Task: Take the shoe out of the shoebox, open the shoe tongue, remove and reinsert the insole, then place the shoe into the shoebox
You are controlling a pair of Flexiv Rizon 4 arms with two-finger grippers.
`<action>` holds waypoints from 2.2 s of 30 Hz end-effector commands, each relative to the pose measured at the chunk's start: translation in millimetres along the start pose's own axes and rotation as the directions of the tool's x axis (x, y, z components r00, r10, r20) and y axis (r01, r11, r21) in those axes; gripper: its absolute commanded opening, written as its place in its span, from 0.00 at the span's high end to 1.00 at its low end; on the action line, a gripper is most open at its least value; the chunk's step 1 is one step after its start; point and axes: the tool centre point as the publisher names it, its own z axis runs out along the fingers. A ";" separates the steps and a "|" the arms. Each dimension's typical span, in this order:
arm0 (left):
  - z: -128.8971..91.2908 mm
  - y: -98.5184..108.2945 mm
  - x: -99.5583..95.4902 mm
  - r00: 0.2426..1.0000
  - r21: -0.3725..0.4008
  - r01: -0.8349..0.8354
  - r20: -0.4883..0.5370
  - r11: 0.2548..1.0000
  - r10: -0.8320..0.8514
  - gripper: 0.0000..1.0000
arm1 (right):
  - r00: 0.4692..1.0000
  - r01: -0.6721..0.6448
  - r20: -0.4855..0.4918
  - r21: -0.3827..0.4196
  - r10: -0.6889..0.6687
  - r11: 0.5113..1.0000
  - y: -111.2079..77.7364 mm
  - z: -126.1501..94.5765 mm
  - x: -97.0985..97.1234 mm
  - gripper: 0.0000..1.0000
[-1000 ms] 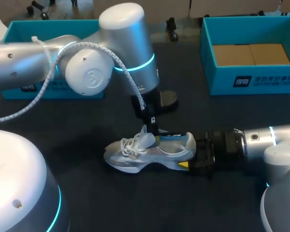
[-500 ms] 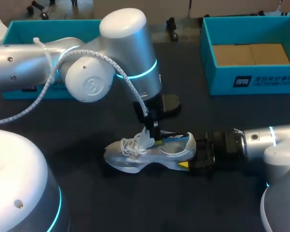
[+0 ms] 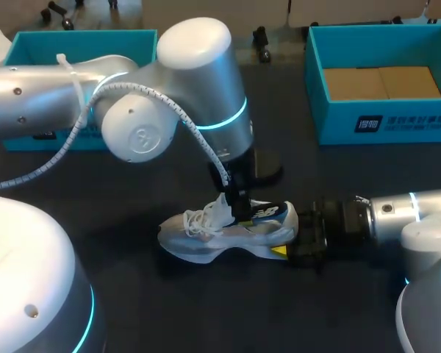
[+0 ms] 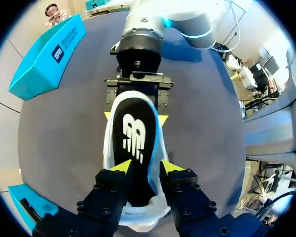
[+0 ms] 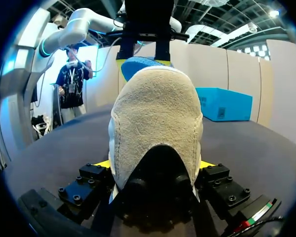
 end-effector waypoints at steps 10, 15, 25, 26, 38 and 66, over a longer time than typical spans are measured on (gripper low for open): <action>-4.7 -3.3 18.7 0.995 0.020 -0.024 0.098 1.000 0.022 0.65 | 1.000 -0.001 0.000 0.006 0.001 1.000 1.4 0.4 0.8 1.00; 0.0 -10.3 20.6 0.988 0.029 -0.015 0.152 0.999 0.010 0.66 | 1.000 -0.001 0.000 0.006 0.001 1.000 1.4 0.4 0.8 1.00; 8.9 -19.3 21.7 0.961 0.056 0.011 0.275 0.998 -0.026 0.72 | 1.000 -0.001 0.000 0.006 0.001 1.000 1.4 0.4 0.8 1.00; 8.4 -19.6 21.7 0.957 0.059 0.015 0.290 0.998 -0.031 0.74 | 1.000 -0.001 0.000 0.006 0.001 1.000 1.4 0.4 0.8 1.00; 15.2 -28.6 18.1 0.914 0.074 0.044 0.399 0.996 -0.070 1.00 | 1.000 -0.001 0.000 0.006 0.001 1.000 1.4 0.4 0.8 1.00; -9.9 -34.5 37.1 0.833 0.181 0.044 0.536 0.982 -0.137 1.00 | 1.000 -0.001 0.000 0.006 0.001 1.000 1.4 0.4 0.8 1.00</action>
